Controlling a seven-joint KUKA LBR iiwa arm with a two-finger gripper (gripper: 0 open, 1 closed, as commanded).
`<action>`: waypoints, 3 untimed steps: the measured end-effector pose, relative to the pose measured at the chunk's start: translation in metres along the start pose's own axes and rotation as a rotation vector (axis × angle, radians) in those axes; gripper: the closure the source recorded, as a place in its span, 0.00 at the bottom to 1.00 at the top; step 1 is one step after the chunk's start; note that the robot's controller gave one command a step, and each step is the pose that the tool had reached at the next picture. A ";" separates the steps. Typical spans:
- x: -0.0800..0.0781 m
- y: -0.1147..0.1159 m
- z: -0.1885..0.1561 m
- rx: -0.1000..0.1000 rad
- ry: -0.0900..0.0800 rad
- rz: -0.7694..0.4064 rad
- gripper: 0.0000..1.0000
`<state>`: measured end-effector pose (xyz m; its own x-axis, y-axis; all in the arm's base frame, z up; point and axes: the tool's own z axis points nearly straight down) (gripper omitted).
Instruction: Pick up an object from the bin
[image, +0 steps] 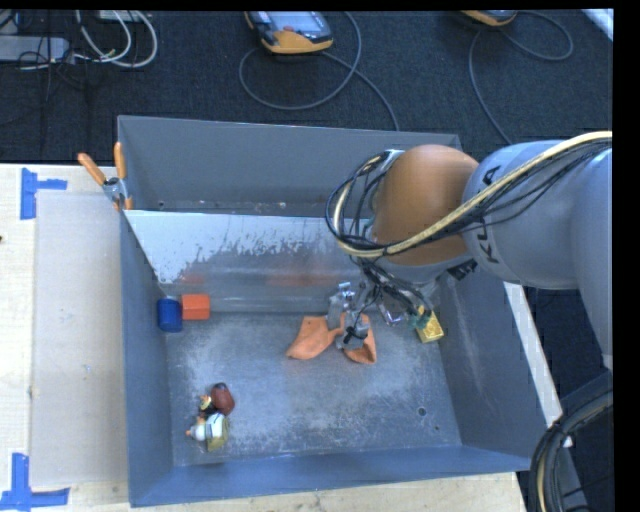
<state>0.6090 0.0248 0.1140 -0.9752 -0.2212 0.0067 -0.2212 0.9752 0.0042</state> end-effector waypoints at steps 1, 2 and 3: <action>-0.005 -0.004 -0.039 0.003 -0.015 -0.012 1.00; -0.002 0.004 -0.078 -0.001 0.003 -0.025 1.00; 0.002 0.012 -0.127 0.002 -0.012 -0.037 1.00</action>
Offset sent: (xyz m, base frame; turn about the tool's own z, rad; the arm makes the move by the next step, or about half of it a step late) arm 0.0013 0.0129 0.1318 -0.0341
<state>0.6059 0.0355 0.2416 -0.9663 -0.2575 -0.0055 -0.2575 0.9663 0.0023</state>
